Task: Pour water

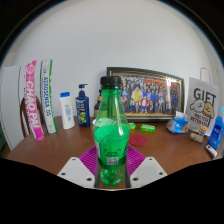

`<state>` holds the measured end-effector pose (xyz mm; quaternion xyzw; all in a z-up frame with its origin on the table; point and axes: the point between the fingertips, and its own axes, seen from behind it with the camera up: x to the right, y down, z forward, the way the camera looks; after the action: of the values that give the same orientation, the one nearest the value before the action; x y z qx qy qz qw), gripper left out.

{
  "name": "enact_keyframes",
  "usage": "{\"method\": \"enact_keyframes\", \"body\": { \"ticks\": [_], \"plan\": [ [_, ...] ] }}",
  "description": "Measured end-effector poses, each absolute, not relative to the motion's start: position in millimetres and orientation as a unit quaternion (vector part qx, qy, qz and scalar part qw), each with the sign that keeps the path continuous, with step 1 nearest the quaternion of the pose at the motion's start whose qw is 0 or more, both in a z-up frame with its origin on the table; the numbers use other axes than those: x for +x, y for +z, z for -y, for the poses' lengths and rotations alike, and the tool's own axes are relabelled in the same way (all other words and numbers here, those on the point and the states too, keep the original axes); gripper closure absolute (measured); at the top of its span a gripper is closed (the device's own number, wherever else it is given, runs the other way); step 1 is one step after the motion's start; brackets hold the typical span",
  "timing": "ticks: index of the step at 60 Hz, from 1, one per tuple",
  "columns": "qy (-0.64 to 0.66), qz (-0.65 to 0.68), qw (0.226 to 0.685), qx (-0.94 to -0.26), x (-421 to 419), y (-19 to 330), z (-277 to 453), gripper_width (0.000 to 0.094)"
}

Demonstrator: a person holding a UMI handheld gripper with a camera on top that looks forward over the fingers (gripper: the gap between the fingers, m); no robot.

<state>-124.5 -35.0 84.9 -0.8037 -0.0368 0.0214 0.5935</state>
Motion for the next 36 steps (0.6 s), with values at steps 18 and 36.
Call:
{"method": "enact_keyframes", "body": {
  "ticks": [18, 36],
  "plan": [
    [0.17, -0.025, 0.614, -0.77, -201.1, 173.7, 3.8, 0.0592],
    [0.53, -0.299, 0.47, -0.639, -272.5, 247.8, -67.9, 0.0594]
  ]
}}
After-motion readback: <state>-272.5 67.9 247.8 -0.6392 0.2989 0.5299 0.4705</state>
